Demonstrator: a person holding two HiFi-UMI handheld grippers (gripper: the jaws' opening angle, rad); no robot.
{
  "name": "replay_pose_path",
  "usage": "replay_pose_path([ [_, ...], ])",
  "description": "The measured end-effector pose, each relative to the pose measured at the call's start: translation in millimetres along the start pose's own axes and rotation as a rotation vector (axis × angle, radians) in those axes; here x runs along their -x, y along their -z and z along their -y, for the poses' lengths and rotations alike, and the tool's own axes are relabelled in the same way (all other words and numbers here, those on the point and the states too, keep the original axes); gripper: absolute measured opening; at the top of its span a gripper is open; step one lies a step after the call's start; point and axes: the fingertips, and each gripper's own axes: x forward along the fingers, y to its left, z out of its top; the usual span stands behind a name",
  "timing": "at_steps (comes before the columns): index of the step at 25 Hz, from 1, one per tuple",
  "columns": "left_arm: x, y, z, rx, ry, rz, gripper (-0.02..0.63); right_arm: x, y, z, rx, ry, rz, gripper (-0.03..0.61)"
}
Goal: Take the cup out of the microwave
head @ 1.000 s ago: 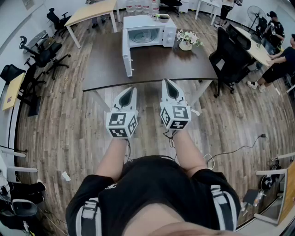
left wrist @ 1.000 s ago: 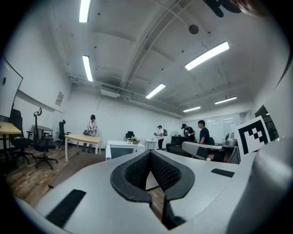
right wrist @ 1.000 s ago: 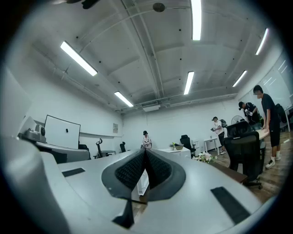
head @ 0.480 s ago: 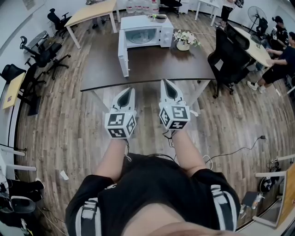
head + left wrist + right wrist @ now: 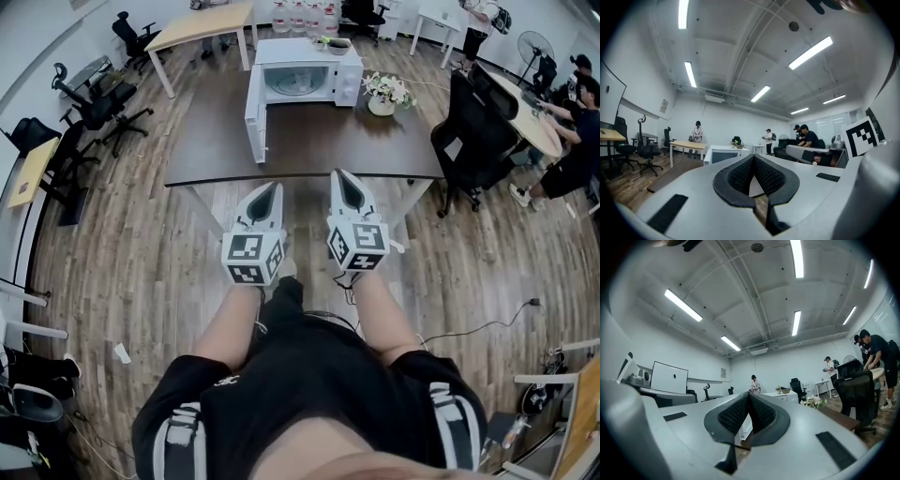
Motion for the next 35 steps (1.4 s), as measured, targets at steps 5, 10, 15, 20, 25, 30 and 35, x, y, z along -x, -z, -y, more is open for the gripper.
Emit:
replay_pose_path([
  [5, -33, 8, -8, -0.011, 0.01, 0.005, 0.002, -27, 12, 17, -0.009, 0.008, 0.01, 0.0],
  [10, -82, 8, -27, -0.013, 0.013, 0.001, 0.002, -71, 22, 39, -0.01, 0.012, 0.003, 0.0],
  [15, -140, 15, -57, -0.001, 0.024, -0.011, 0.002, -130, 35, 60, -0.014, 0.023, -0.002, 0.0],
  [20, -210, 15, -95, 0.004, 0.048, -0.03, 0.002, -209, 43, 82, -0.015, 0.029, -0.018, 0.0],
  [25, -288, 6, -132, 0.01, 0.08, -0.038, 0.002, -294, 42, 102, -0.017, 0.033, -0.012, 0.0],
  [30, -361, -2, -163, 0.008, 0.117, -0.038, 0.002, -368, 47, 130, -0.021, 0.055, -0.012, 0.0],
  [35, -413, -6, -195, 0.028, 0.108, -0.042, 0.002, -417, 55, 153, -0.033, 0.078, -0.026, 0.0],
])
